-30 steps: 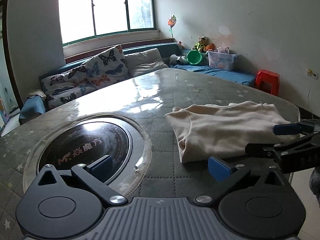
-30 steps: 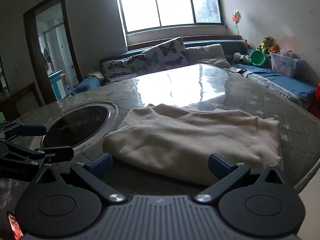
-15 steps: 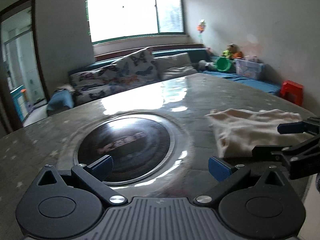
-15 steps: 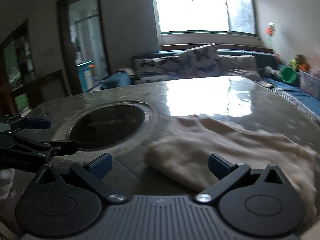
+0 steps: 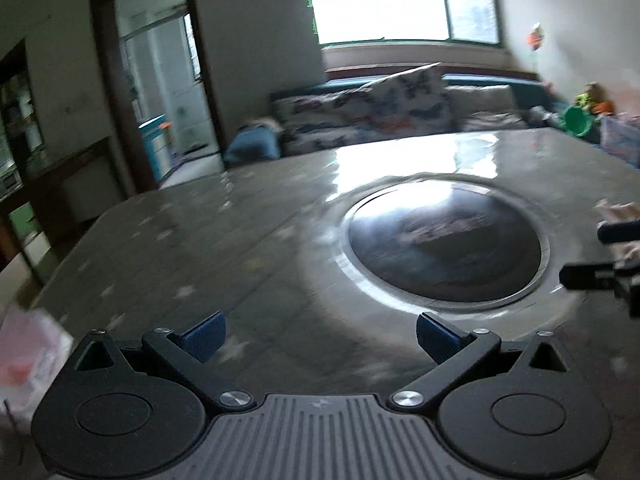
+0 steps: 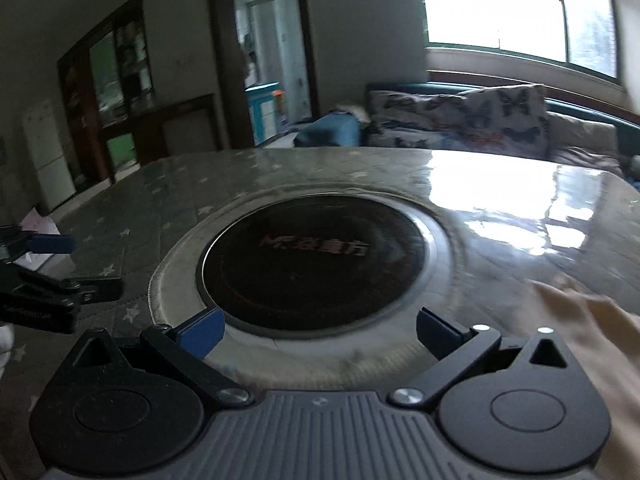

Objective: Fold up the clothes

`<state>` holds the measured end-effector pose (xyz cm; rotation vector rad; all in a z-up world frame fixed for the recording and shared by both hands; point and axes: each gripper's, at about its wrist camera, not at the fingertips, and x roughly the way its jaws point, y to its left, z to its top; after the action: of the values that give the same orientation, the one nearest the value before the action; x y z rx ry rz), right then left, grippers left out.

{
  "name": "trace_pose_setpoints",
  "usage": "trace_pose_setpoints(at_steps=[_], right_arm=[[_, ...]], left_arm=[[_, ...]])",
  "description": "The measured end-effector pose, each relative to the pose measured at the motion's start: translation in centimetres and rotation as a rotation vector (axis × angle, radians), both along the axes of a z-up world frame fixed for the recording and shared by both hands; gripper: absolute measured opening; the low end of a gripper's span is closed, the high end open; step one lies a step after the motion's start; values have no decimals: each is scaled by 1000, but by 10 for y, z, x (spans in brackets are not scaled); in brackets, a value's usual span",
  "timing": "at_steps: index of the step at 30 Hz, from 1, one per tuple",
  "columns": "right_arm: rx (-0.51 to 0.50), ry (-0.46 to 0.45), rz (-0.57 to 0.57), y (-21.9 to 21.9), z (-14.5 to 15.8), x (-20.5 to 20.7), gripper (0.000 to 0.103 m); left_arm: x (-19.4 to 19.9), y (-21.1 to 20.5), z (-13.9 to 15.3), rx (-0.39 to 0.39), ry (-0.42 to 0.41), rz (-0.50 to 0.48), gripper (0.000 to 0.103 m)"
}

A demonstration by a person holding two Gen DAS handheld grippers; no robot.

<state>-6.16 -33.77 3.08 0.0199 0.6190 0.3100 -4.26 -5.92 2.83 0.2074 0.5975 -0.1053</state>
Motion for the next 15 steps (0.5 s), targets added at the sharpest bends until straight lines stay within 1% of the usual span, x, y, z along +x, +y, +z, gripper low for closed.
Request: trace_pose_setpoints(at_steps=[4, 9, 15], right_arm=[[-14, 46, 46, 17, -11, 24, 103], [-42, 68, 86, 32, -22, 33, 103], [-43, 85, 104, 38, -26, 38, 103]], left_arm=[[-2, 25, -5, 36, 15, 57, 103], [0, 47, -9, 58, 39, 108, 103], [9, 47, -25, 21, 45, 148, 103]])
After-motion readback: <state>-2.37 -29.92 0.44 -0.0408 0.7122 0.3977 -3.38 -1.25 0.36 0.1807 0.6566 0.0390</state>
